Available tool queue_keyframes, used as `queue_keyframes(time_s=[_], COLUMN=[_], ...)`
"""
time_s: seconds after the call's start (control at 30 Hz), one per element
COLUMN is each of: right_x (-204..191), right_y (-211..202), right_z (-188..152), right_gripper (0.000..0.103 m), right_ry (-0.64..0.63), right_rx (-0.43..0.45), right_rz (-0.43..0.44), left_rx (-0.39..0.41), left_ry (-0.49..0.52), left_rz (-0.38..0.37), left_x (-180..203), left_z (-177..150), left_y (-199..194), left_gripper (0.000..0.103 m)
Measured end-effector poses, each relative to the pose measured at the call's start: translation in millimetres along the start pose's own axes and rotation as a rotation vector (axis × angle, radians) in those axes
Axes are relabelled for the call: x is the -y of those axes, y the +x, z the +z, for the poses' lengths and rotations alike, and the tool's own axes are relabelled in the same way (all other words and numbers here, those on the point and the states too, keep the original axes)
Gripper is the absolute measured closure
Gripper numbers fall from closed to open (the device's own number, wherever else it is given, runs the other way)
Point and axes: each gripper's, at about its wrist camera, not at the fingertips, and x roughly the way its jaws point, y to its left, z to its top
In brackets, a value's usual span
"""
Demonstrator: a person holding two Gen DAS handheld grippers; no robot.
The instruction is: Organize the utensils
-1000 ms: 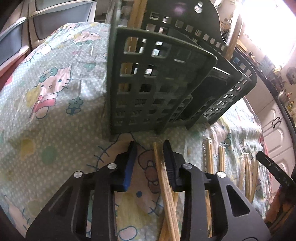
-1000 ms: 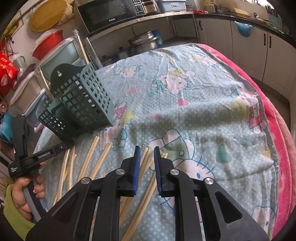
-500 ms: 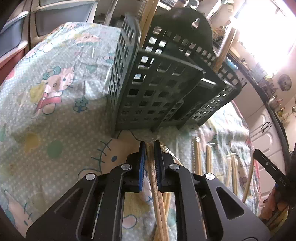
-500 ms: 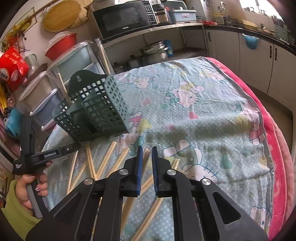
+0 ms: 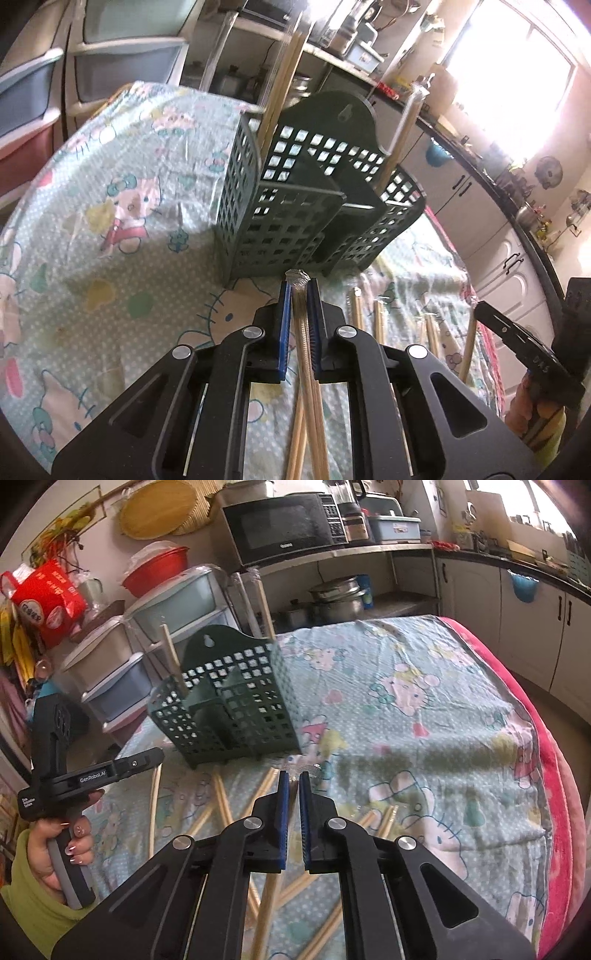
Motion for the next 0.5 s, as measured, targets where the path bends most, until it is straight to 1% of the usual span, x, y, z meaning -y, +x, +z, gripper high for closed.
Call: queue_keyframes(time_s=[0.2, 0.5], right_x=[-18, -37], right_y=[-16, -38], right_z=[6, 16], right_gripper=[0.098, 0.099], right_ry=[-0.047, -0.078], right_rx=[0.044, 0.110], right_rz=[0.027, 0.058], left_rx=[0.040, 0.096], left_ry=[0.020, 0.043], left_rz=[-0.025, -0.058], left_x=[16, 25], left_z=[2, 10], left_y=[-15, -36], left_gripper=[0.098, 0.098])
